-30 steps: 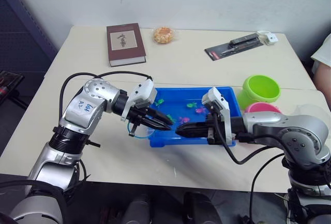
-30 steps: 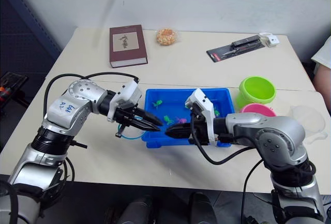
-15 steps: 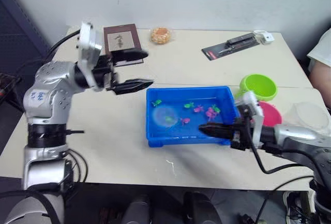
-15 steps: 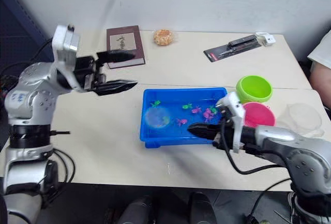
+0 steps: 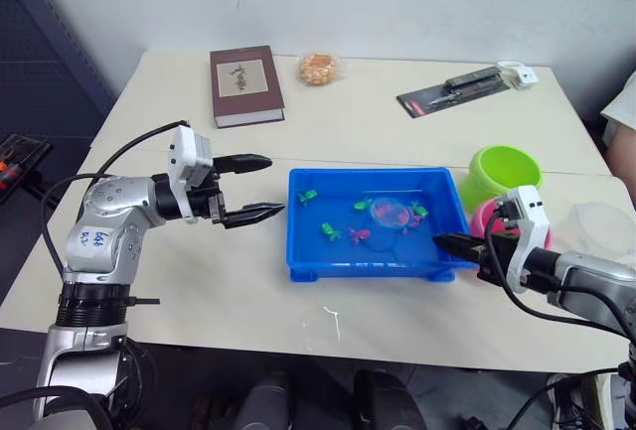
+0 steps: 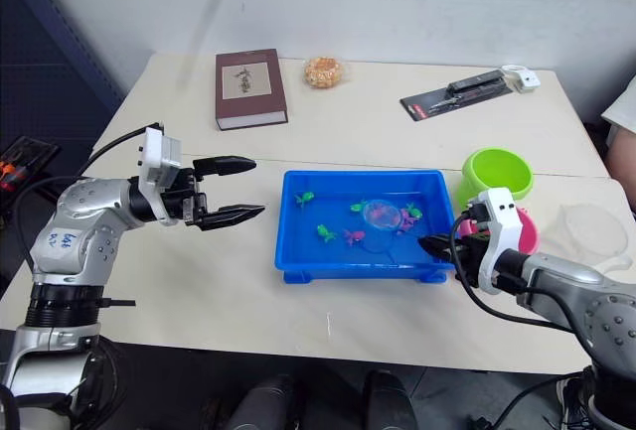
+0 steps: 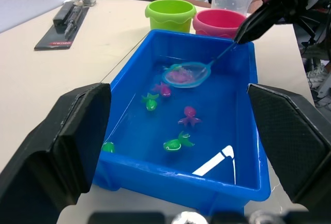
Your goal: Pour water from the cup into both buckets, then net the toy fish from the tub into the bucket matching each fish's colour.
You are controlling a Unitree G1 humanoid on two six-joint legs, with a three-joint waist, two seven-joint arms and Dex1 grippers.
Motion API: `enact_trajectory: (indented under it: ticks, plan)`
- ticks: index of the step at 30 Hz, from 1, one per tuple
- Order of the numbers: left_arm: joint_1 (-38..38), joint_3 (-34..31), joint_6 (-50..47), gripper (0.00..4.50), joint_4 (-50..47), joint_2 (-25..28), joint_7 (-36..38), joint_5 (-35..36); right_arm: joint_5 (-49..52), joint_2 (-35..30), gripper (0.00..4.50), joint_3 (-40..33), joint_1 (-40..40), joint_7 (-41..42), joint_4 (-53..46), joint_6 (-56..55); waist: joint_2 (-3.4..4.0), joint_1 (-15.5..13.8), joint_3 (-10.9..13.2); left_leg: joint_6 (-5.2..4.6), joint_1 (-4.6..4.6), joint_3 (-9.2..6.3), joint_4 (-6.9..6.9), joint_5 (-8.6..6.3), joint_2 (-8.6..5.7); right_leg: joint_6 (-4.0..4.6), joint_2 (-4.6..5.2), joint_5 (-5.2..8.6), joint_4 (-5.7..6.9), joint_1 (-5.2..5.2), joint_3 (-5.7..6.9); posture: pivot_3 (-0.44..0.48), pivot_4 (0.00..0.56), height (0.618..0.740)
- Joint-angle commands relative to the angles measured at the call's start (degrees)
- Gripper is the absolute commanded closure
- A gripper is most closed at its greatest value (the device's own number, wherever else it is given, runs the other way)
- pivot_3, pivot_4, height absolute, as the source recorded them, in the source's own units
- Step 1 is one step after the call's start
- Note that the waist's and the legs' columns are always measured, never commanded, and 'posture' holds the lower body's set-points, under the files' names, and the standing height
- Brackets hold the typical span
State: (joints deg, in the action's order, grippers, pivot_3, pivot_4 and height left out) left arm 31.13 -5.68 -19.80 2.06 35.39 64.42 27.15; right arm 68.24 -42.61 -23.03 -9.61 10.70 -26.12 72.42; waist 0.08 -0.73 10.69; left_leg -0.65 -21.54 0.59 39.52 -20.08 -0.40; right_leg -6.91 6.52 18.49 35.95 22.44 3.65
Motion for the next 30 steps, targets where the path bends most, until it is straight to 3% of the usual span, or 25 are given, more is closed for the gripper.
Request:
enact_trajectory:
  ticks: [1,6,24,30]
  plan:
    - [-0.50,-0.22,0.41,0.01,-2.70,0.07,-0.43,0.76,0.61,-1.73,4.50,-1.77,0.42,1.85,-1.35,-1.39,0.00,0.13,0.00,0.00,0.00,0.01,0.00,0.00,0.01,0.00,-0.01,0.00,0.01,0.00,-0.01,0.000,0.150,0.738]
    - [-0.89,0.16,-0.28,0.01,-3.34,0.16,-0.25,1.09,2.41,-4.87,4.50,-1.73,1.02,5.47,-1.95,-0.81,0.00,0.03,0.00,-0.01,0.01,0.01,0.00,0.00,0.02,0.00,-0.01,0.00,0.00,-0.01,-0.01,0.000,0.150,0.738]
    - [-1.05,1.54,-0.14,0.01,-3.92,-0.27,-0.55,0.97,-5.51,-0.33,4.50,2.72,-2.95,2.86,8.06,-3.19,0.00,-0.02,0.00,-0.01,0.00,0.02,0.00,0.00,0.00,0.00,-0.01,0.00,0.00,0.00,-0.01,0.000,0.150,0.738]
    - [-1.57,0.69,-0.33,0.01,-4.23,0.75,-0.43,1.21,-1.64,0.98,4.50,3.30,-3.27,3.68,8.41,1.20,0.00,0.00,0.00,-0.01,0.00,0.01,0.00,0.00,0.01,0.00,-0.02,0.00,0.01,0.00,-0.01,0.000,0.150,0.738]
